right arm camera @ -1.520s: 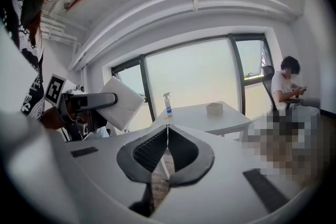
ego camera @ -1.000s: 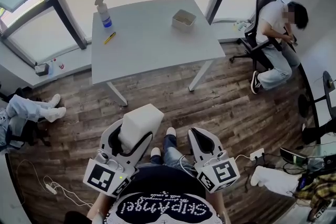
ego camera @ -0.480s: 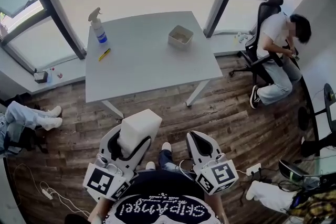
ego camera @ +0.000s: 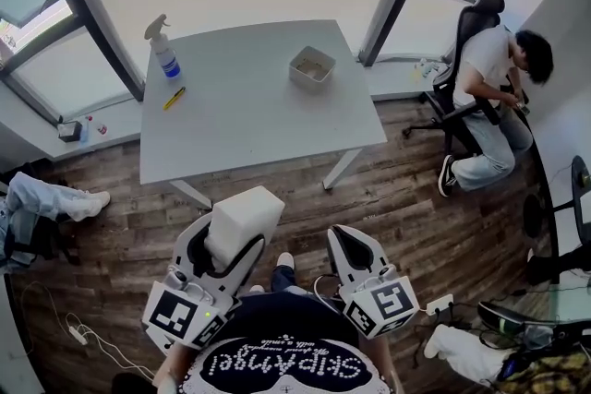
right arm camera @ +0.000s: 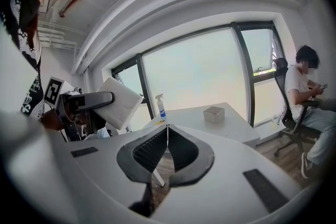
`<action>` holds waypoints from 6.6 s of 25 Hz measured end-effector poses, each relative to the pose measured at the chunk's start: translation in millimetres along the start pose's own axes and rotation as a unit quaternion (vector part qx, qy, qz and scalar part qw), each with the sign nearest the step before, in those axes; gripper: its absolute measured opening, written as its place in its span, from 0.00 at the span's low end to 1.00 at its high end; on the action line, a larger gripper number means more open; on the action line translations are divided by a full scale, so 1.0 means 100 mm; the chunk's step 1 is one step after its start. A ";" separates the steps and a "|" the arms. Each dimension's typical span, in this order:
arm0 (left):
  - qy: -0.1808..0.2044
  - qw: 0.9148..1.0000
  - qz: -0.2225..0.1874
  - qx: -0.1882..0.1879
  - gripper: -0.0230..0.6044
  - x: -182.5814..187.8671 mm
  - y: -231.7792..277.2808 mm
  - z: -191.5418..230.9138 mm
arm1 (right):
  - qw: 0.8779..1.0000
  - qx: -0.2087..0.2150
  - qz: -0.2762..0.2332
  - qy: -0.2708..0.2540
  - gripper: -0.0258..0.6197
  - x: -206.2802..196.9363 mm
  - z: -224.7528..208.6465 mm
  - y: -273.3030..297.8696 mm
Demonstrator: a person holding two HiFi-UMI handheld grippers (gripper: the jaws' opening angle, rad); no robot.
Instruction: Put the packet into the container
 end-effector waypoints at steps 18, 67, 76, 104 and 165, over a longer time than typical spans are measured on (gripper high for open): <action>0.001 1.000 -0.020 0.006 0.48 -0.04 0.40 -0.15 | 1.000 0.004 -0.001 0.005 0.06 0.07 -0.46 0.04; -0.020 0.998 0.015 -0.065 0.48 -0.02 1.59 1.28 | 0.998 -0.056 0.005 0.043 0.06 0.22 -0.78 1.56; -0.020 0.997 0.015 -0.072 0.48 -0.01 1.62 1.31 | 0.997 -0.066 -0.003 0.042 0.06 0.23 -0.79 1.55; -0.025 0.999 0.020 -0.043 0.48 -0.05 2.39 1.32 | 0.999 -0.028 0.027 0.025 0.06 0.43 -1.48 2.00; -0.024 0.999 -0.006 -0.027 0.48 0.00 2.81 1.76 | 0.999 -0.016 0.040 0.015 0.06 0.65 -1.74 2.57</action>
Point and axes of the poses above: the fingertips, and each gripper's own axes: y forward along the fingers, z to its left, x out of its top, the point moved 7 cm from there along -y, backward along the fingers, and after that the axes turned 11 degrees about -z, right-handed, at the moved point
